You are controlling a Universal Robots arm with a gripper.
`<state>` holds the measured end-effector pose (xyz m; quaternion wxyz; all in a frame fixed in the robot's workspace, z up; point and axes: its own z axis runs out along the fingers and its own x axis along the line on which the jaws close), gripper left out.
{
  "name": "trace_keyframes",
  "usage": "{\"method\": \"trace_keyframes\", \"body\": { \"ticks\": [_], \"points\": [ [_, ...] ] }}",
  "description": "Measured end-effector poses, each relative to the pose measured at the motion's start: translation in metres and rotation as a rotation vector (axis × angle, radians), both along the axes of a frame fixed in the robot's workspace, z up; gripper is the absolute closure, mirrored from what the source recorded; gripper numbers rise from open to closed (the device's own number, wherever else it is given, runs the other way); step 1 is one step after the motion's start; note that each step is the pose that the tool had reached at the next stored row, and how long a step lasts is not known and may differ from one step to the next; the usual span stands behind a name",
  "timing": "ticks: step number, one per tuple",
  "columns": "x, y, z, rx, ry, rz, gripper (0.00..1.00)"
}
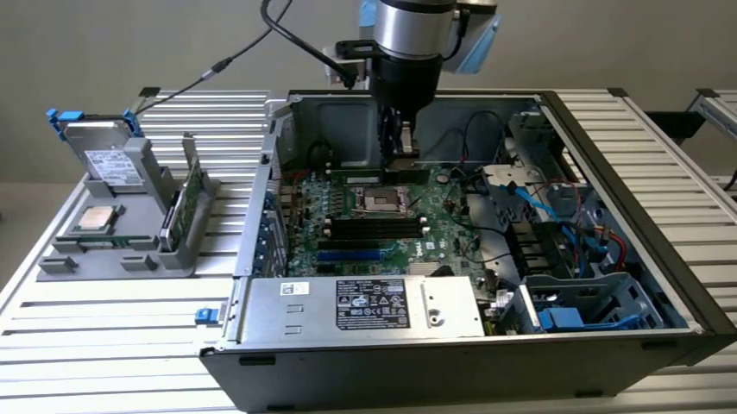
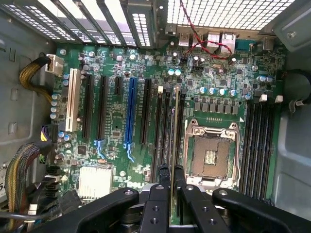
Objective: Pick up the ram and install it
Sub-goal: 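Insert the ram into the slot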
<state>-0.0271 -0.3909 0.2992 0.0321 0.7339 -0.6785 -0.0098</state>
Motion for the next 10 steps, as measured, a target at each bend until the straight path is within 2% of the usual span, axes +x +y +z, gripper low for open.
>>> {"method": "trace_keyframes", "body": {
  "ticks": [10],
  "points": [
    [-0.002, 0.0, -0.0181, -0.0001, -0.0001, -0.002, 0.86]
  ]
}}
